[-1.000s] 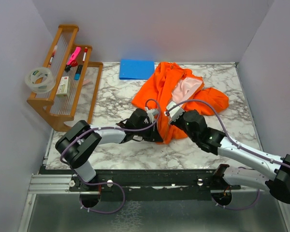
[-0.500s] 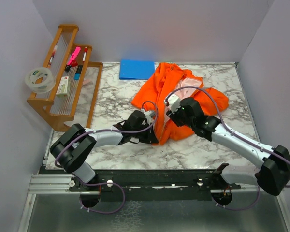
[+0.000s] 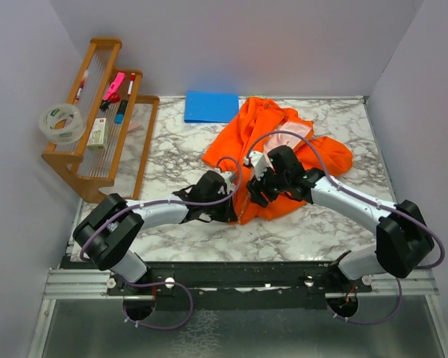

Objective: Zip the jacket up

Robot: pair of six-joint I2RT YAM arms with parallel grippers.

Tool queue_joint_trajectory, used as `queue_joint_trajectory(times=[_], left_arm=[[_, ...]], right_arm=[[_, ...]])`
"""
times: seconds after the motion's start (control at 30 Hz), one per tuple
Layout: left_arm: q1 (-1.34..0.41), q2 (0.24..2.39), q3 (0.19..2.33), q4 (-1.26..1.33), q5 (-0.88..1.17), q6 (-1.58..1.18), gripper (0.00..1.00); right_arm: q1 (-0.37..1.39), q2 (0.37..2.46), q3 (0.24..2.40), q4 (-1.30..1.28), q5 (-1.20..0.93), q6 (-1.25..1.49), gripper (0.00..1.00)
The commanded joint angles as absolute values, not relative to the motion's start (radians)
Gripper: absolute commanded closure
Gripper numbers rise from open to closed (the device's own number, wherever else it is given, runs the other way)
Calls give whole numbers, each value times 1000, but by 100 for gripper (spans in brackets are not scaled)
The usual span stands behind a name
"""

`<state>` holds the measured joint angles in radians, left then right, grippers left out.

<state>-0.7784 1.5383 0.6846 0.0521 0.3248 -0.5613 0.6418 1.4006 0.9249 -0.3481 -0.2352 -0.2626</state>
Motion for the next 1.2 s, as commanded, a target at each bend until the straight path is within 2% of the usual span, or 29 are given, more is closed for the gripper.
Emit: queue_joint_trajectory(times=[0.0, 0.57, 0.77, 0.97, 1.17], left_arm=[[-772, 1515, 706, -101, 220, -522, 100], [-743, 1533, 723, -128, 197, -505, 100], [-743, 1543, 729, -123, 210, -505, 100], [-741, 1545, 729, -119, 211, -503, 100], [-741, 1550, 731, -118, 213, -503, 100]], right_arm=[[635, 1458, 955, -361, -322, -243, 35], [621, 1592, 929, -163, -388, -166, 36], [621, 1628, 922, -111, -395, -148, 40], [621, 1653, 907, -77, -397, -134, 52], [621, 1625, 886, -61, -424, -113, 77]])
